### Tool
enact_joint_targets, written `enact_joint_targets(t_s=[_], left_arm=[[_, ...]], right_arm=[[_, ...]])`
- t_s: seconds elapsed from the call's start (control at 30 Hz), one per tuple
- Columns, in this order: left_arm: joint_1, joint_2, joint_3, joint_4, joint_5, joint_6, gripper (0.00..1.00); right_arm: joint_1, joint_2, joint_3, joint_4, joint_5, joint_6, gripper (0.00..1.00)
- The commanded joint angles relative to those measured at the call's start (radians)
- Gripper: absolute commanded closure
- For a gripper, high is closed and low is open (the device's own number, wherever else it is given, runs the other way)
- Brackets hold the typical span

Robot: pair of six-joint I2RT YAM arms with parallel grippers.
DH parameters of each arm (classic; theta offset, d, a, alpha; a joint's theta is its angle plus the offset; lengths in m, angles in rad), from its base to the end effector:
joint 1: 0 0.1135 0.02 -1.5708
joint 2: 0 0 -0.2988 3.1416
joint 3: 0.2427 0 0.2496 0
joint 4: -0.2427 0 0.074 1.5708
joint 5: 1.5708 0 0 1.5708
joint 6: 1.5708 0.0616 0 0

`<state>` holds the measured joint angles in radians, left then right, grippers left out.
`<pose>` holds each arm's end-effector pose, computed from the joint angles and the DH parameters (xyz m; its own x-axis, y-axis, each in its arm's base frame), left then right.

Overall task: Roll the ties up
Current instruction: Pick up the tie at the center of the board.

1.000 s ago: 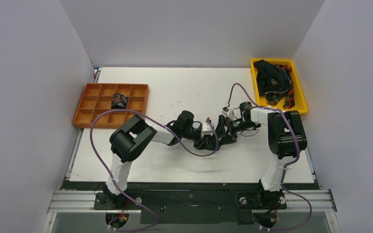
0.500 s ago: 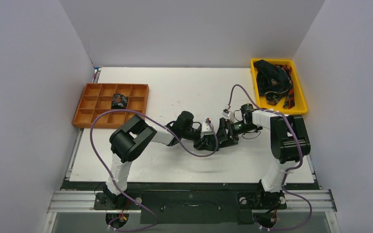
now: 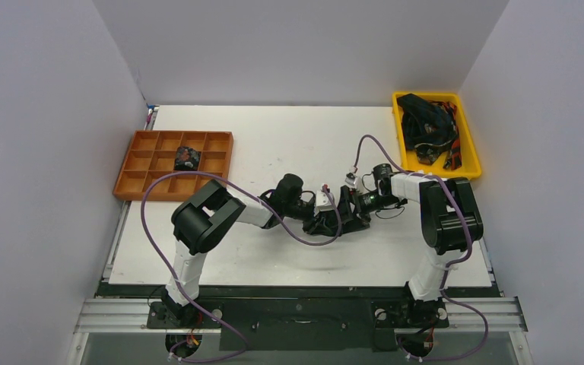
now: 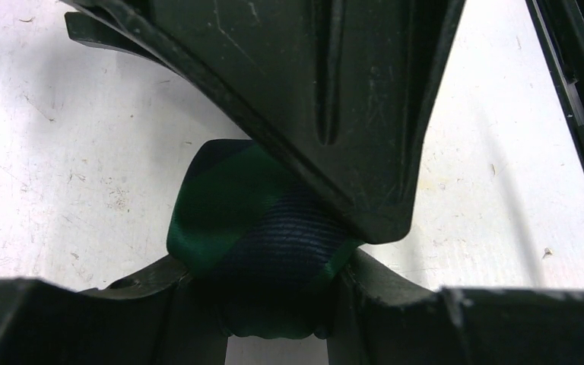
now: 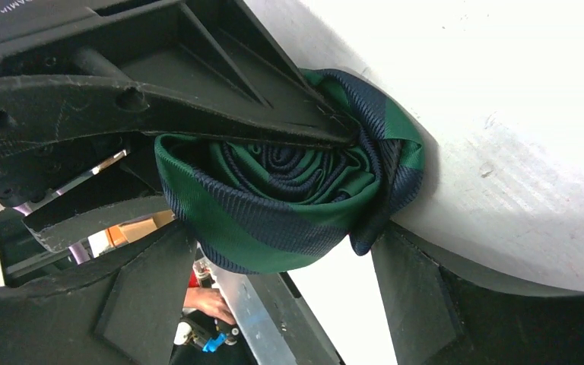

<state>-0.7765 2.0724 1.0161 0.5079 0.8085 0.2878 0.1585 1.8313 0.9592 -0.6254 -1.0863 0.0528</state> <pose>0.2788 -0.3363 0.1333 -0.0943 0.3674 -0.9253 0.9918 -0.0461 -0.1193 0.2938 0.1022 0.1529 -0.9907 -0.1334 -0.0266 -0.0853 0.4574 0.8852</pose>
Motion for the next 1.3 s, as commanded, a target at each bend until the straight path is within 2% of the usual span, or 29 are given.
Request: enact_joint_targets(t_s=[0.0, 0.07, 0.13, 0.3, 0.33, 0.37, 0.47, 0.53, 0.87, 0.93, 0.97, 1.07, 1.13, 1.17, 1.2, 1.23, 1.27], left_arm=[[0.013, 0.043, -0.041, -0.161, -0.066, 0.011, 0.94], [0.013, 0.044, -0.039, -0.161, -0.065, 0.012, 0.94], [0.014, 0.046, -0.037, -0.162, -0.064, 0.011, 0.94], [0.014, 0.048, -0.033, -0.154, -0.058, 0.008, 0.94], [0.013, 0.048, -0.034, -0.153, -0.057, 0.008, 0.94], [0.014, 0.046, -0.034, -0.153, -0.057, 0.01, 0.94], [0.014, 0.045, -0.041, -0.155, -0.057, 0.013, 0.94], [0.014, 0.044, -0.043, -0.158, -0.057, 0.018, 0.94], [0.012, 0.048, -0.031, -0.175, -0.049, 0.034, 0.94], [0.012, 0.046, -0.03, -0.176, -0.05, 0.034, 0.94], [0.013, 0.047, -0.032, -0.177, -0.051, 0.033, 0.94], [0.014, 0.05, -0.033, -0.171, -0.05, 0.02, 0.94], [0.017, 0.048, -0.034, -0.166, -0.052, 0.015, 0.94], [0.018, 0.049, -0.037, -0.16, -0.052, 0.011, 0.94], [0.019, 0.047, -0.037, -0.156, -0.053, 0.007, 0.94], [0.023, 0.045, -0.041, -0.142, -0.054, -0.007, 0.92], [0.028, 0.042, -0.044, -0.132, -0.055, -0.016, 0.87]], right_arm=[[0.006, -0.017, 0.027, 0.105, -0.008, 0.056, 0.21], [0.007, -0.035, 0.02, 0.105, -0.011, 0.064, 0.21], [0.009, -0.046, 0.018, 0.107, -0.01, 0.074, 0.27], [0.016, -0.03, 0.026, 0.108, -0.015, 0.078, 0.65], [0.015, -0.024, 0.027, 0.106, -0.009, 0.079, 0.66], [0.016, -0.023, 0.032, 0.104, -0.005, 0.086, 0.64], [0.014, -0.03, 0.038, 0.084, 0.001, 0.084, 0.35], [0.014, -0.048, 0.041, 0.084, 0.002, 0.09, 0.26], [0.011, -0.025, 0.038, 0.261, 0.017, 0.268, 0.23], [0.011, -0.021, 0.033, 0.266, 0.013, 0.271, 0.29], [0.011, -0.021, 0.031, 0.266, 0.008, 0.27, 0.36], [0.009, -0.033, 0.011, 0.253, 0.001, 0.251, 0.47], [0.004, -0.039, 0.008, 0.201, -0.001, 0.198, 0.59], [0.002, -0.04, 0.012, 0.152, -0.001, 0.15, 0.69], [0.002, -0.039, 0.016, 0.125, 0.0, 0.124, 0.74], [-0.001, -0.037, 0.03, 0.062, 0.009, 0.061, 0.88], [0.0, -0.032, 0.035, 0.033, 0.015, 0.035, 0.95]])
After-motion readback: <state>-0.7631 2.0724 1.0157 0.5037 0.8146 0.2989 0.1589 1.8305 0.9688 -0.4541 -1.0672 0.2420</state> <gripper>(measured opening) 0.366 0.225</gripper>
